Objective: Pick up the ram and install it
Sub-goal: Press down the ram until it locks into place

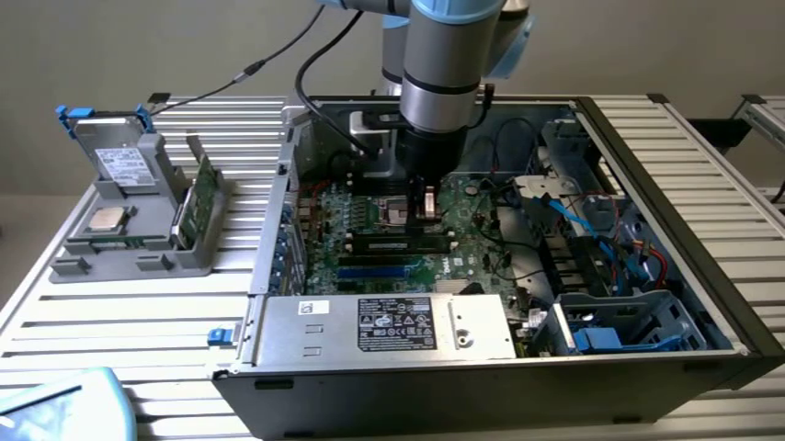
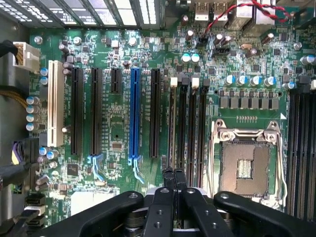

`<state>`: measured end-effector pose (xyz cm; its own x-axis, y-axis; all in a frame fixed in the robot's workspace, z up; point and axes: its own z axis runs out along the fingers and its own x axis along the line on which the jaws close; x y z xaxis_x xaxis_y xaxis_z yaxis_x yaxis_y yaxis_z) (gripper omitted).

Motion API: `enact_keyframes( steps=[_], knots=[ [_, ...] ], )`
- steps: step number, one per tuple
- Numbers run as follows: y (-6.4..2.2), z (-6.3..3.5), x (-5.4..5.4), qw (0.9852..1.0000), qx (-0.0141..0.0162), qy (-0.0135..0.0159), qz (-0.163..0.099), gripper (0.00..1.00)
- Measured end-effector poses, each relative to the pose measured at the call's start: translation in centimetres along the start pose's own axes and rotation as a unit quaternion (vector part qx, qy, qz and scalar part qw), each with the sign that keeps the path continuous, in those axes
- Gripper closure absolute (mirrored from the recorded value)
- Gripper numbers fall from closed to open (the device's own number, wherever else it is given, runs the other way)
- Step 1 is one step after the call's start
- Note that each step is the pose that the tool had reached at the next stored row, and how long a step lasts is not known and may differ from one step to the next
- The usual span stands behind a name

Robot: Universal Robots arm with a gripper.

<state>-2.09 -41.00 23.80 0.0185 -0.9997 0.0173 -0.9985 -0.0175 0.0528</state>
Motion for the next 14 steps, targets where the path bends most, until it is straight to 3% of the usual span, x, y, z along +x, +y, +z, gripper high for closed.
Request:
enact_keyframes(
  steps=[6, 14],
  knots=[
    [-1.54, -0.08, 0.0, 1.0, 0.0001, -0.0032, 0.0, 0.89],
    [-1.57, 0.29, 0.0, 1.0, 0.0027, -0.0031, 0.0, 0.89]
  ],
)
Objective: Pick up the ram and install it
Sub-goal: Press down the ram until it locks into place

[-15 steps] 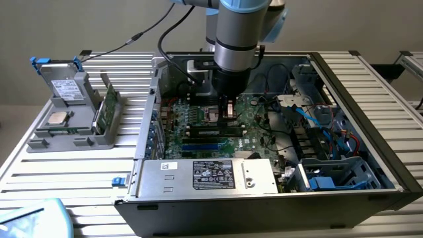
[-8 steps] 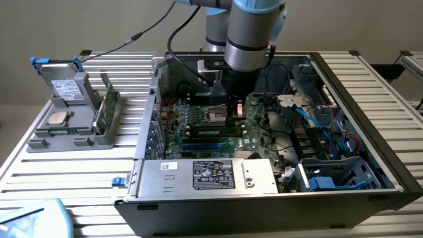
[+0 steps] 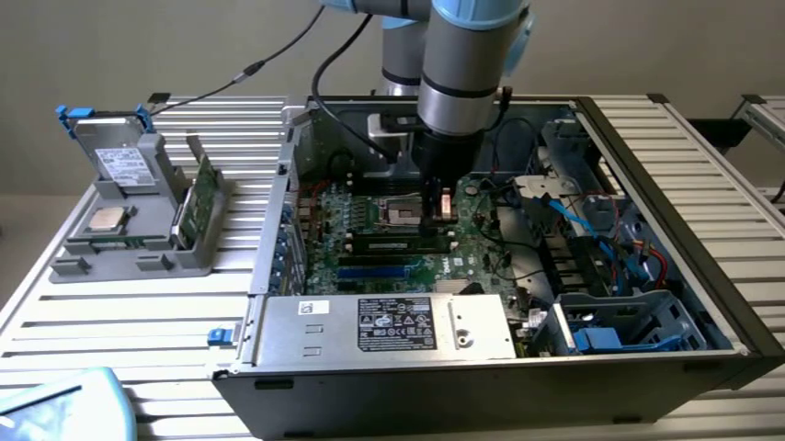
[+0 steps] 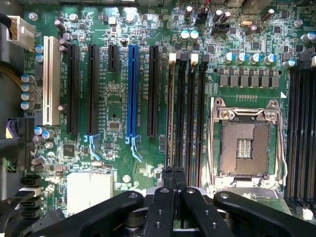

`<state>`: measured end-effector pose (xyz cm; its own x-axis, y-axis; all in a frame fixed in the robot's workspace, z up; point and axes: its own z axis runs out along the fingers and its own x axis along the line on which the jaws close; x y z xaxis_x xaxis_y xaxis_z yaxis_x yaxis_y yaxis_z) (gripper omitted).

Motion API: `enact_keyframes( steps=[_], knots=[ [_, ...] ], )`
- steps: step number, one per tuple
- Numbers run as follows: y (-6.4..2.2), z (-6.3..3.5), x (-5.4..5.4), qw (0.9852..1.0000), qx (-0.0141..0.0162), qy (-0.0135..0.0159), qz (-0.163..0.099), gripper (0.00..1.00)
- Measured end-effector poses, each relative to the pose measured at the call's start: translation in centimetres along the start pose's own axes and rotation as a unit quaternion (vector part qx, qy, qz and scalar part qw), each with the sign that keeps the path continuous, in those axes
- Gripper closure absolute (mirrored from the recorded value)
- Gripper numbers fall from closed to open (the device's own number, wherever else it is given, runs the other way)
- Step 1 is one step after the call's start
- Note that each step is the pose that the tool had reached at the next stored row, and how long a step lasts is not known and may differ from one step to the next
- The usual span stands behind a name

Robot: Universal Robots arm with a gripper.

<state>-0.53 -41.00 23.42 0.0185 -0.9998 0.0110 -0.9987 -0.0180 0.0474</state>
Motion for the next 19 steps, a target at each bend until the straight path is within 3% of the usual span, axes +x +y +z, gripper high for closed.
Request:
enact_keyframes(
  steps=[19],
  knots=[
    [0.03, 0.55, -0.01, 1.0, 0.0012, 0.0001, 0.0, 0.89]
  ],
)
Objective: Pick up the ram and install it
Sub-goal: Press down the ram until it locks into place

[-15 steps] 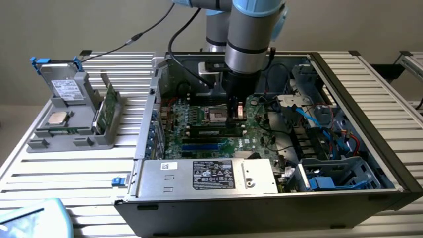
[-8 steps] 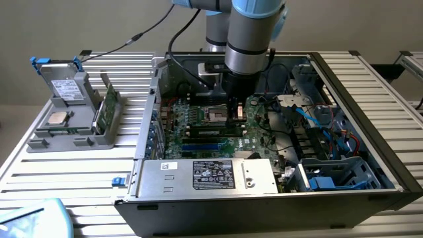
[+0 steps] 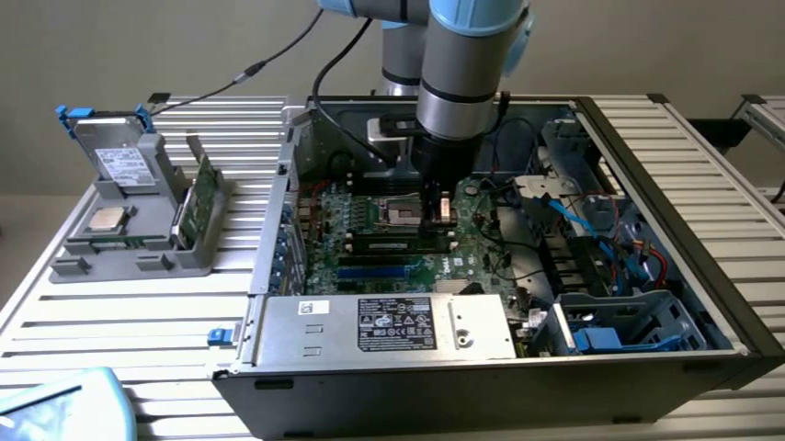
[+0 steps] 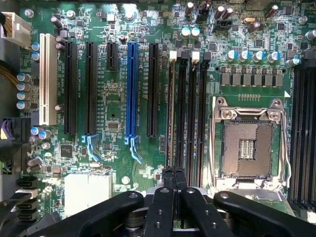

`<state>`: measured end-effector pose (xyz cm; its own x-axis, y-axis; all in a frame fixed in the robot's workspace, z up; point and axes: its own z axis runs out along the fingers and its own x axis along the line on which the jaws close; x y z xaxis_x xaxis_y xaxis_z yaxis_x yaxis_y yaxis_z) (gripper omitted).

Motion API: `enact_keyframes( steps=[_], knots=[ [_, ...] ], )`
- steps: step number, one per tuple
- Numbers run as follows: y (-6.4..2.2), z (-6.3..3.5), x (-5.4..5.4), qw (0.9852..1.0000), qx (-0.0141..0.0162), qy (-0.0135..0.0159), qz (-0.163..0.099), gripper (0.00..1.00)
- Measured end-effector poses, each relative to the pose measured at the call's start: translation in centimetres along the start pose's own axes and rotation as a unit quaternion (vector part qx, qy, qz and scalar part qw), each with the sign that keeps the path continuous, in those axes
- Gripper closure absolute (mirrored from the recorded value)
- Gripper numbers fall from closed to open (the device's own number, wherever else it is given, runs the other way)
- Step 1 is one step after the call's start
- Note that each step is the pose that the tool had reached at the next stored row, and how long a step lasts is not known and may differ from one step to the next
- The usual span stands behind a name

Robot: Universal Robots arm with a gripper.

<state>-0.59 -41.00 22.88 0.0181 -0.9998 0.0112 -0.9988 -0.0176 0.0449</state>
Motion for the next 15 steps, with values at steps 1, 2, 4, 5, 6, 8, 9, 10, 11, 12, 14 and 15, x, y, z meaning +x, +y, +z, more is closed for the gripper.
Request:
enact_keyframes(
  steps=[1, 2, 4, 5, 6, 8, 9, 10, 11, 12, 14, 15],
  knots=[
    [0.0, 0.03, 0.0, 1.0, 0.0, 0.0, 0.0, 0.89],
    [0.01, 0.05, 0.0, 1.0, 0.0001, 0.0, 0.0, 0.89],
    [0.01, 0.11, -0.01, 1.0, 0.0002, -0.0002, 0.0, 0.89],
    [0.02, 0.13, 0.0, 1.0, 0.0001, -0.0001, 0.0, 0.89],
    [0.02, 0.13, 0.0, 1.0, 0.0001, 0.0, 0.0, 0.89],
    [0.02, 0.13, 0.0, 1.0, 0.0001, 0.0, 0.0, 0.89],
    [0.02, 0.13, 0.0, 1.0, 0.0001, 0.0, 0.0, 0.89],
    [0.02, 0.14, 0.0, 1.0, 0.0001, -0.0001, 0.0, 0.89],
    [0.02, 0.14, -0.01, 1.0, 0.0001, -0.0001, 0.0, 0.89],
    [0.02, 0.14, 0.0, 1.0, 0.0002, -0.0001, 0.0, 0.89],
    [0.12, 0.14, -0.01, 1.0, 0.0002, -0.0002, 0.0, 0.89],
    [0.22, 0.14, -0.01, 1.0, 0.0002, -0.0003, 0.0, 0.89]
  ],
)
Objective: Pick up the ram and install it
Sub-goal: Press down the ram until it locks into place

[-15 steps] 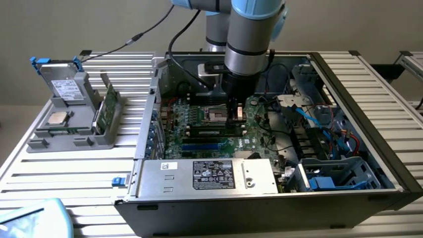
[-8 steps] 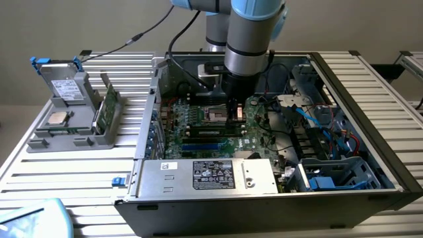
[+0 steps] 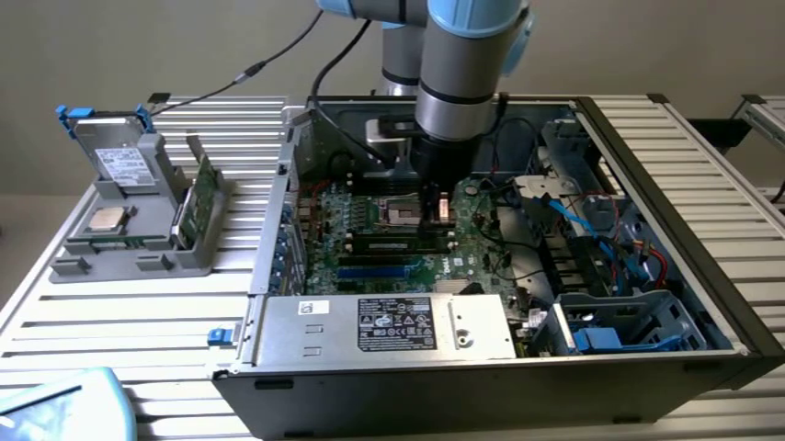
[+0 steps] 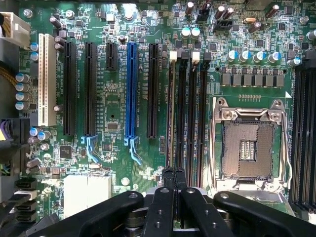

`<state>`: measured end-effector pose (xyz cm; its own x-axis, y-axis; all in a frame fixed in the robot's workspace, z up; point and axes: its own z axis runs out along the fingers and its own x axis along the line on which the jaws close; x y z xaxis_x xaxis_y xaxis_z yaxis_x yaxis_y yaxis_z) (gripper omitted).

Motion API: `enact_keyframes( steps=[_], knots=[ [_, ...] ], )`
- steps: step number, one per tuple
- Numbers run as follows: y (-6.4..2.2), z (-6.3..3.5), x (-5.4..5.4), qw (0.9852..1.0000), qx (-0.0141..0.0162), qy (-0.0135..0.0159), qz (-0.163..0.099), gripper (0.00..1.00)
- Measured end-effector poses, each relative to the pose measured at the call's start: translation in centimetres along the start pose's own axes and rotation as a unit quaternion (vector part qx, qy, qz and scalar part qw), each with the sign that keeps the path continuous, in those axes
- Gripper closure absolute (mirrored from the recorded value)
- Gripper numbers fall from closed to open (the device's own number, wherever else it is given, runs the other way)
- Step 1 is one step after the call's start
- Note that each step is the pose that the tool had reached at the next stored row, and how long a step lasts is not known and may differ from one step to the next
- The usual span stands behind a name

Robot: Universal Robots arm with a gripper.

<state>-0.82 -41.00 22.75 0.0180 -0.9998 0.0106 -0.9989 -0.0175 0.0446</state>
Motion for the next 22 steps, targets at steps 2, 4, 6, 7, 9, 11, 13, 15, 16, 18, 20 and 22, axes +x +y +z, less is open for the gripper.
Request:
enact_keyframes(
  steps=[2, 4, 6, 7, 9, 11, 13, 15, 16, 18, 20, 22],
  knots=[
    [0.31, -0.02, 0.0, 1.0, 0.0002, 0.0, 0.0, 0.89],
    [0.75, -0.04, 0.0, 1.0, 0.0004, 0.0, 0.0, 0.89],
    [1.25, -0.05, 0.0, 1.0, 0.0006, 0.0, 0.0, 0.89],
    [1.5, -0.06, 0.0, 1.0, 0.0007, 0.0, 0.0, 0.89],
    [1.97, -0.09, 0.0, 1.0, 0.0008, 0.0001, 0.0, 0.89],
    [2.43, -0.11, 0.0, 1.0, 0.0008, 0.0001, 0.0, 0.89],
    [2.81, -0.11, 0.0, 1.0, 0.0009, 0.0002, 0.0, 0.89],
    [3.07, -0.1, -0.1, 1.0, 0.001, 0.0001, 0.0, 0.89],
    [3.16, -0.1, -0.1, 1.0, 0.001, 0.0001, 0.0, 0.89],
    [3.24, -0.09, -0.1, 1.0, 0.001, 0.0002, 0.0, 0.89],
    [3.26, -0.04, 0.0, 1.0, 0.0022, 0.0002, 0.0, 0.89],
    [3.26, 0.09, 0.0, 1.0, 0.0043, 0.0006, 0.0, 0.89]
  ],
)
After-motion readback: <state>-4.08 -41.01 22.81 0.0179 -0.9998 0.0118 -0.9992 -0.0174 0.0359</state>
